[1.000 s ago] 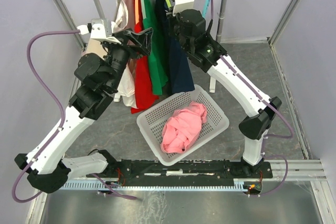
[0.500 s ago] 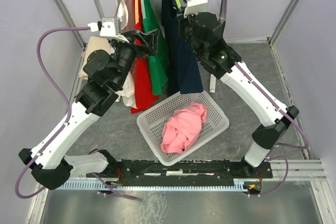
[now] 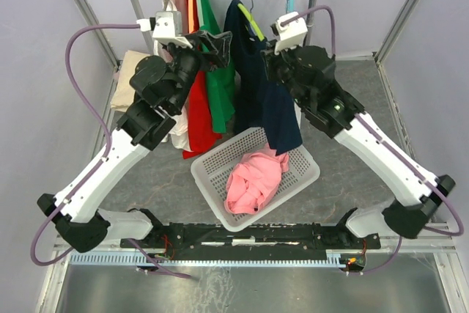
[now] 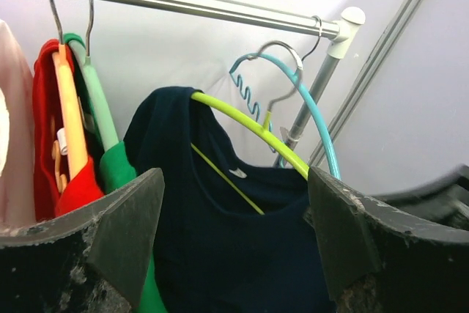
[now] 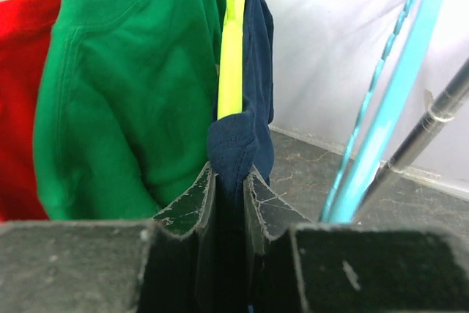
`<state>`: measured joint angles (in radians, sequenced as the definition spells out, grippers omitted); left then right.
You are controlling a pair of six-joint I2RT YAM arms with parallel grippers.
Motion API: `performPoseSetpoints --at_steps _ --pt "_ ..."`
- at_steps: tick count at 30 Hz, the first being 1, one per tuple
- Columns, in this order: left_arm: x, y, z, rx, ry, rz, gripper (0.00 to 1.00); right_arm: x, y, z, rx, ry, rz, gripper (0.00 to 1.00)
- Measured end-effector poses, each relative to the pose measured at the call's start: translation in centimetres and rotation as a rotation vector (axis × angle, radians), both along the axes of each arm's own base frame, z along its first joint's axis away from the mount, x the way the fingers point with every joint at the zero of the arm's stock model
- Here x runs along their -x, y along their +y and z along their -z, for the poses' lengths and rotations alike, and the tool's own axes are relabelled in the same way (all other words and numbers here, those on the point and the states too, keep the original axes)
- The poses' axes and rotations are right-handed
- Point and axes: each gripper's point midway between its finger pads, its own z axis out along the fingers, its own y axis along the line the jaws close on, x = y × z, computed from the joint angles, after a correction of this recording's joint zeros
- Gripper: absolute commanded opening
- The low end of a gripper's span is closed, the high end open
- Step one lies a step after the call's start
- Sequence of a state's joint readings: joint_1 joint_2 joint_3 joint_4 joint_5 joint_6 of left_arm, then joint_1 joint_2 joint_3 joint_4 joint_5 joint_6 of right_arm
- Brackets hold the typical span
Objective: Remove the t-shirt from the hanger
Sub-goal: Pick up the hanger from the clothesline.
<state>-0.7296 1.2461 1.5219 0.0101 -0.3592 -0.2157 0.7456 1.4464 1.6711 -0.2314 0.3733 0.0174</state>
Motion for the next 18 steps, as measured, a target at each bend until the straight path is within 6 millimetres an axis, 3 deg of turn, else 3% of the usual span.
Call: performPoseSetpoints --at_steps 9,18 --pt "-2.3 -2.7 -0.4 -0.020 -0.001 0.043 0.80 6.4 -4.0 -2.7 -0.055 -0.100 -0.091 0.02" --pt "-3.6 -6.7 0.2 -0.053 -0.013 0.162 0.79 10.5 -7.4 -3.7 -0.094 -0.181 -0.111 0.02"
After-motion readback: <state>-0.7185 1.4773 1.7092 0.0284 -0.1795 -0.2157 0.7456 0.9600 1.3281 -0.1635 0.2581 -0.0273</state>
